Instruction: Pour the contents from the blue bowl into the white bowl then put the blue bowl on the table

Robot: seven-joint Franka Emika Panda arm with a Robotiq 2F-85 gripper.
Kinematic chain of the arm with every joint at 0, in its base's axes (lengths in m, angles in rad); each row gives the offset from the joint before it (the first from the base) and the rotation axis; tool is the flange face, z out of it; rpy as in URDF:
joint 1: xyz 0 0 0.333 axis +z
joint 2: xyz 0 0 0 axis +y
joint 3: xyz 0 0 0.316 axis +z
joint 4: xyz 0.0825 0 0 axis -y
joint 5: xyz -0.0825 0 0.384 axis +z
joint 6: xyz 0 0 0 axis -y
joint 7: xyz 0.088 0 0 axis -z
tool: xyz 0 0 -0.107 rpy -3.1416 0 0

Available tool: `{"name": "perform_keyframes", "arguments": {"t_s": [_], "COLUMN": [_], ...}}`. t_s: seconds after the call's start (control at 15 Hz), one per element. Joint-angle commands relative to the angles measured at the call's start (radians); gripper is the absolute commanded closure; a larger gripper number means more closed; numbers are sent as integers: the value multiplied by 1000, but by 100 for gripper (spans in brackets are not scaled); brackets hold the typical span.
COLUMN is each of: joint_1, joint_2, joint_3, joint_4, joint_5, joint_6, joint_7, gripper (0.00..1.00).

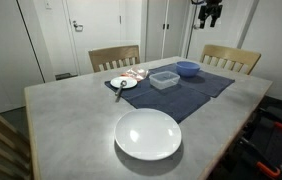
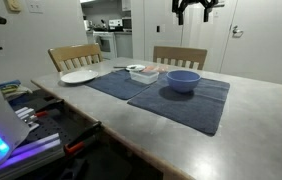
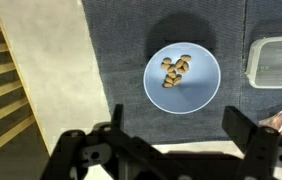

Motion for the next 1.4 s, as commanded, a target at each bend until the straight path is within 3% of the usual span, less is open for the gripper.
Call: {"name": "perform_keyframes", "arguments": {"t_s": [0.0, 0.4, 0.67, 1.33], "joint_1": [-53, -131, -154, -164], "joint_2": [0, 49, 107, 279], "joint_3": [-16, -23, -10, 50], "joint_4": [-16, -34, -29, 48], "joint_5": [81, 285, 348, 371], "joint_6": [11, 91, 114, 152], "joint_7": [-2, -105, -161, -156], "gripper": [0, 0, 0, 0]}}
